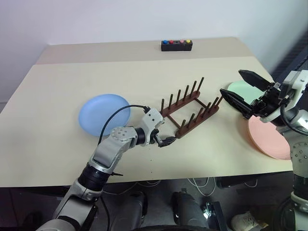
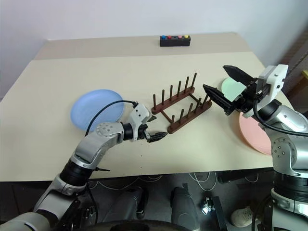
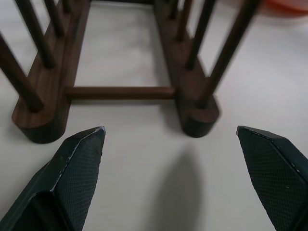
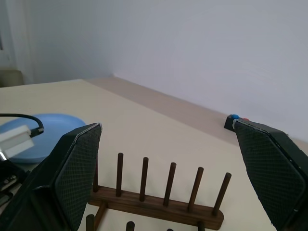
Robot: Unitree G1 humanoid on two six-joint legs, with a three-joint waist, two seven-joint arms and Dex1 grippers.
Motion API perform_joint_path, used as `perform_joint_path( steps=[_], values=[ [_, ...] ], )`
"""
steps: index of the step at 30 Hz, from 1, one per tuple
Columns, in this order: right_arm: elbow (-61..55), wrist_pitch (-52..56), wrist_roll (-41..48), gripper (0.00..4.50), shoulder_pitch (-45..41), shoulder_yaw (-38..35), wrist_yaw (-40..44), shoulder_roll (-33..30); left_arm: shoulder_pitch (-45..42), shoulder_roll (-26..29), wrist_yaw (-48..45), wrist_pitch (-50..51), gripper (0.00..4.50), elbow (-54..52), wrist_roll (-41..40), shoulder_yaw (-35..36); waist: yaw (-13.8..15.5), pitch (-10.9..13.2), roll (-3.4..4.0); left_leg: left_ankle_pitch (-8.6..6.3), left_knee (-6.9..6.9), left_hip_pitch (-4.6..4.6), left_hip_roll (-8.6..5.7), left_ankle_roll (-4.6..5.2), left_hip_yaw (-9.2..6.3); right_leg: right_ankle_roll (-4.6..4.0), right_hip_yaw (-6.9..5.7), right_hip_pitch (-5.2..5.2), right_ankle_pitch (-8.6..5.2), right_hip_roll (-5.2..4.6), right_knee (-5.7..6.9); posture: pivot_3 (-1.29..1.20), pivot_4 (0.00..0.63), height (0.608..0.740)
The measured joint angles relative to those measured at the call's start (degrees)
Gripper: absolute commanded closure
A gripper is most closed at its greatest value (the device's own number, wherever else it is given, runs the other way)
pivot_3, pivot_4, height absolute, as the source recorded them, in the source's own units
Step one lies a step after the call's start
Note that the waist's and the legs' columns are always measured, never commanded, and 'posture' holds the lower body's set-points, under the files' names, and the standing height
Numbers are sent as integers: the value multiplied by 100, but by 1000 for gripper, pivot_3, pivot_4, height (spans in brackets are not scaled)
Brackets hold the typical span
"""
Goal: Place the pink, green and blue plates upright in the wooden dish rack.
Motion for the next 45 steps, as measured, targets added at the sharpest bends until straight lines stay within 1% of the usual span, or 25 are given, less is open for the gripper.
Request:
perform_joint_path(
  steps=[4, 11, 16, 18, 21, 24, 27, 30, 36, 40, 42, 43, 45],
  values=[
    [-103, -4, 7, 0, 112, -28, -80, 38, -106, -164, 19, 235, 12, 90, -6, -30, 3, 0, 0, 0, 0, -1, -1, 0, 0, 0, 0, 0, 0, 5, 0, 0, 150, 740],
    [-211, -7, 18, 0, 218, -90, -159, 89, -268, -165, -132, 518, 12, 200, 30, -338, 1, 0, 0, 0, 0, 0, -1, 0, 1, 0, 0, 0, 0, 8, 0, 0, 150, 740],
    [-224, 272, 351, 0, 416, -209, 1, -34, -313, -173, -221, 586, 12, 193, 29, -388, 4, 0, 0, 0, 1, 0, -1, 0, 0, 0, 1, 1, 0, 6, 0, 0, 150, 740],
    [-294, 787, 747, 0, 735, -444, 173, -428, -336, -242, -222, 578, 12, 233, 31, -408, 45, -1, 2, 0, 2, -3, -4, 1, -1, 0, 0, 1, -1, 2, -1, 0, 150, 740],
    [-489, 1746, 1376, 0, 1534, -1080, 495, -1160, -364, -340, -198, 571, 12, 294, 39, -426, 142, 0, 2, -2, 1, -4, -3, 4, 1, 0, 0, 1, -1, -7, -5, 0, 150, 740],
    [-730, 2233, 1569, 0, 2047, -1409, 638, -1414, -397, -413, -173, 516, 12, 392, 52, -433, 143, 0, 1, -2, 3, -2, 2, 3, 6, -6, 1, 4, -4, -6, -4, 0, 150, 740],
    [-942, 2451, 1640, 0, 2200, -1448, 610, -1416, -433, -543, -119, 391, 12, 534, 146, -466, 139, 0, 2, -2, 7, -2, 3, 3, 11, -17, 1, 5, -11, -7, -4, 0, 150, 740],
    [-1139, 2480, 1612, 0, 2329, -1476, 578, -1417, -475, -573, -63, 312, 12, 591, 255, -548, 154, 1, -1, -2, 6, -4, 2, 3, 10, 0, -1, 5, -3, -7, -6, 0, 150, 740],
    [-1242, 2545, 1651, 0, 2345, -1525, 446, -1384, -522, -664, 146, 174, 12, 675, 596, -718, 159, 2, -2, -2, 7, -4, 0, 4, 10, 2, -1, 7, -3, -11, -7, 0, 150, 740],
    [-1242, 2547, 1687, 0, 2343, -1527, 400, -1382, -552, -836, 289, 79, 12, 814, 768, -752, 158, 2, -2, -2, 9, -4, -1, 4, 10, 2, -2, 9, -3, -12, -7, 0, 150, 740],
    [-1243, 2547, 1693, 0, 2339, -1527, 363, -1381, -574, -909, 305, 91, 520, 857, 795, -770, 158, 2, -2, -2, 9, -4, -1, 4, 10, 2, -2, 9, -3, -11, -7, 0, 150, 740],
    [-1246, 2547, 1695, 0, 2337, -1527, 351, -1381, -581, -926, 318, 107, 868, 866, 798, -765, 158, 2, -2, -2, 9, -4, -1, 4, 10, 3, -3, 9, -3, -11, -8, 0, 150, 740],
    [-1254, 2548, 1702, 0, 2337, -1527, 335, -1381, -597, -957, 334, 124, 1911, 904, 804, -753, 158, 2, -2, -2, 8, -4, -1, 4, 10, 4, -3, 9, -3, -11, -8, 0, 150, 740]
  ],
)
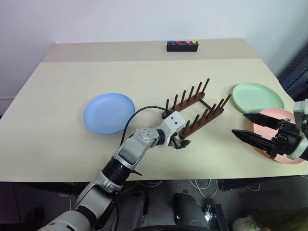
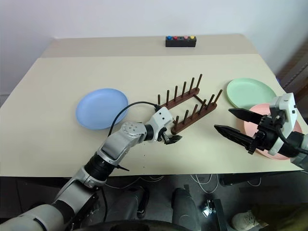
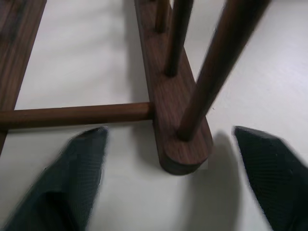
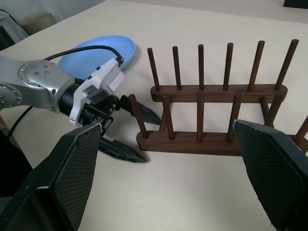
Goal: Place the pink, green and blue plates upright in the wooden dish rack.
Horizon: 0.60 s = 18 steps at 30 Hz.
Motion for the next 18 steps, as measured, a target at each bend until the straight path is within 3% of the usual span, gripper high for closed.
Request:
perform_joint_path(
  steps=[3, 4, 14, 18],
  values=[
    [-53, 1, 18, 0, 0, -5, -24, 0, -1, -32, 30, 17, 3459, 22, 8, 29, -1, 0, 0, 0, 0, 0, 0, 0, 0, 0, 0, 0, 0, 0, 0, 0, 150, 740],
    [-56, 1, 35, 0, 0, -12, -31, 0, -15, -34, 44, -4, 3732, 4, 22, 47, 4, 0, 0, 0, 1, 0, 0, 0, -1, 0, -1, 2, 0, 0, 0, 0, 150, 740],
    [-83, -1, 52, 0, -88, -41, -106, 1, -72, -60, 14, -51, 3740, 67, -8, 121, 1, -1, 1, 0, 4, 2, 0, 0, -1, 0, -3, 6, 0, 0, 0, 0, 150, 740],
    [-76, 5, 69, 0, -87, -42, -77, 3, -424, 241, -482, -477, 3740, 529, -117, 348, -16, 1, -1, 0, 3, 1, 2, 0, -1, 0, -4, 2, 0, 3, 1, 0, 150, 740]
  ],
)
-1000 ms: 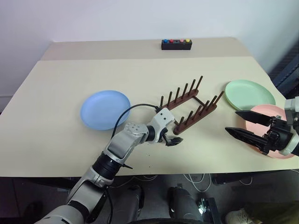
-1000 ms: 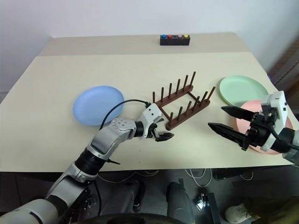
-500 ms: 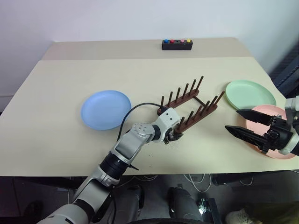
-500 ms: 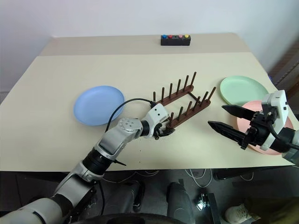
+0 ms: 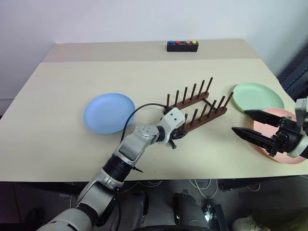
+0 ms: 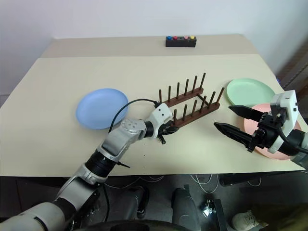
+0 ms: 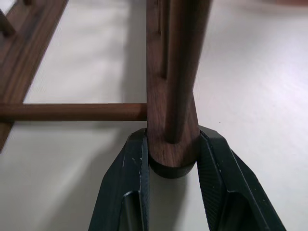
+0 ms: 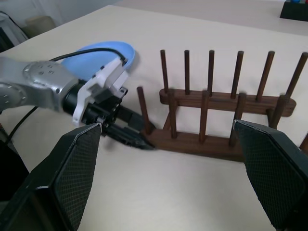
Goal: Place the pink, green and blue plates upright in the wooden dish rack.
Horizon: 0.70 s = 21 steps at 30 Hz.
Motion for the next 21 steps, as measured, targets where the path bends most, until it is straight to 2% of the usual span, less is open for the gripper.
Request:
perform_joint_path(
  steps=[3, 7, 11, 16, 21],
  values=[
    [48, 65, 26, 0, 18, -10, 77, -1, -423, 507, -824, -788, 3740, 415, -57, 80, 3, 1, 0, 0, -5, -2, 3, 0, 0, -1, 0, -7, 0, 2, 0, 0, 150, 740],
    [94, 105, 29, 0, 16, -19, 98, -1, -769, 777, -1558, -1716, 3740, 1015, -126, 310, 29, 2, 0, 0, -4, -6, -4, 1, 0, 0, -2, -5, 0, -7, -6, 0, 150, 740],
    [95, 111, 27, 0, 23, -19, 98, 0, -805, 911, -2069, -2293, 3740, 1594, -91, 298, 14, 2, -2, -1, -5, -6, -5, 3, -1, 1, -1, -7, 0, -8, -7, 0, 150, 740],
    [90, 103, 24, 0, 17, -19, 78, 46, -805, 928, -2651, -2551, 3740, 1921, -110, 300, 11, 3, -2, -1, -4, -7, -4, 3, -1, 2, -1, -8, 0, -8, -5, 0, 150, 740],
    [11, 53, 9, 0, 29, -19, 34, 122, -811, 885, -2856, -3022, 3740, 2188, 5, 284, 7, 3, -2, -1, -4, -6, -4, 4, -2, 2, -1, -8, 1, -8, -4, 0, 150, 740]
  ],
)
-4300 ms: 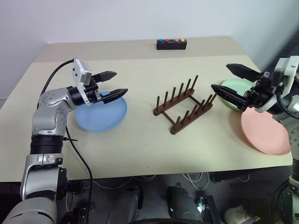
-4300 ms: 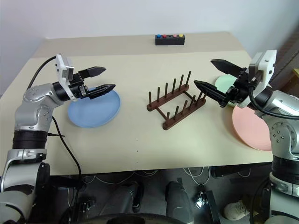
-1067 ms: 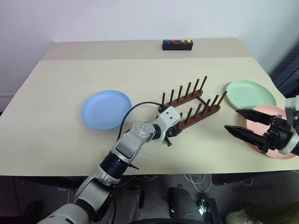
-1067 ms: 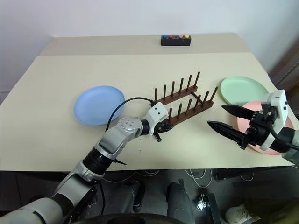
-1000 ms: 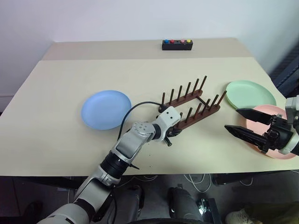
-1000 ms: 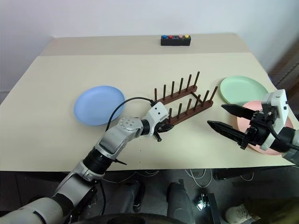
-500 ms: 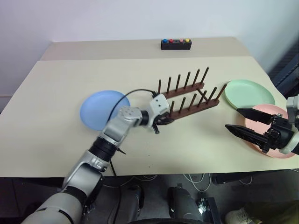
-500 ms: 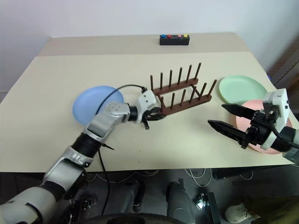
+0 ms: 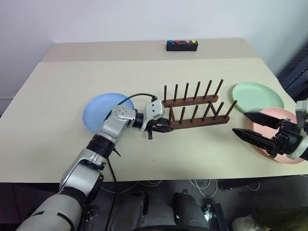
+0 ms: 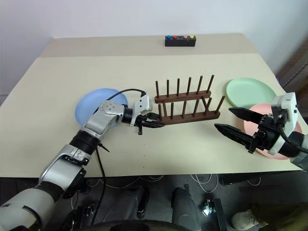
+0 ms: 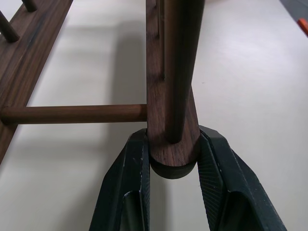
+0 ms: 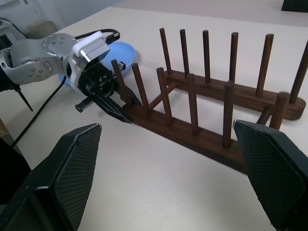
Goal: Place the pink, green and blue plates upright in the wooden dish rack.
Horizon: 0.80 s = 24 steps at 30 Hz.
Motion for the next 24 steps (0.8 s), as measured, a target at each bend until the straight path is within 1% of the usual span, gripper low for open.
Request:
perform_joint_path(
  steps=[4, 8, 10, 11, 14, 15, 16, 18, 20, 23, 24],
  values=[
    [-38, -23, -4, 0, 0, 0, -54, 51, 1, 4, -96, -418, 3740, 117, 206, -77, 4, 0, 0, 0, 1, 0, 0, 0, 0, 0, 0, 0, 0, -1, 1, 0, 150, 740],
    [-43, -90, -46, 0, 12, 1, -67, 101, 1, -53, -81, -510, 3740, 175, 300, -80, 3, 0, 0, 0, 0, 0, 0, 0, 0, 0, 0, 0, 0, 0, 1, 0, 150, 740],
    [-54, -142, -91, 0, 22, 1, -71, 131, 1, -75, -19, -498, 2708, 246, 350, -78, -3, 0, 0, 0, 1, 0, 0, 0, 0, 1, 0, 0, 0, 1, 1, 0, 150, 740],
    [-57, -179, -117, 0, 26, 4, -79, 156, 1, -86, 40, -490, 2304, 282, 350, -60, -4, 0, 0, 0, 1, 0, 0, 0, -1, 1, 0, 0, 0, 2, 2, 0, 150, 740],
    [-64, -234, -223, 0, -8, 99, -96, 171, -15, -160, 254, -451, 866, 349, 356, 3, 0, 0, 0, 0, 4, 0, 0, 0, -1, 1, 0, 0, 1, 2, 3, 0, 150, 740],
    [-63, -249, -248, 0, -45, 143, -95, 171, -37, -198, 389, -417, 287, 407, 365, 26, -1, 0, 0, 0, 5, 0, 0, 0, 0, 2, 0, 0, 1, 3, 5, 0, 150, 740],
    [-58, -268, -270, 0, -83, 170, -94, 171, -66, -214, 473, -407, 26, 461, 382, 38, -2, 0, 0, 0, 5, 0, 0, 0, -1, 2, 0, 0, 1, 4, 5, 0, 150, 740],
    [-41, -324, -295, 0, -158, 184, -85, 171, -108, -226, 537, -321, 26, 467, 381, 116, -2, 0, 0, 0, 4, 0, 0, 0, -1, 2, 0, 0, 1, 5, 5, 0, 150, 740],
    [-32, -352, -330, 0, -163, 201, -70, 172, -112, -164, 496, -15, 26, 290, 335, 162, -3, 0, -1, 0, 4, 0, 0, 0, -1, 2, -1, 0, 1, 9, 5, 0, 150, 740],
    [-32, -389, -366, 0, -157, 270, -64, 214, -107, 168, 251, 700, 26, -359, 214, 194, -19, 1, -1, 0, 4, 1, 4, 0, -1, 2, 0, -1, 1, 18, 7, 0, 150, 740],
    [-32, -394, -382, 0, -152, 311, -66, 218, -114, 299, 177, 1017, 252, -630, 116, 275, -20, 0, 0, 0, 4, 2, 5, 0, -1, 1, 1, -2, 1, 19, 10, 0, 150, 740]
  ],
)
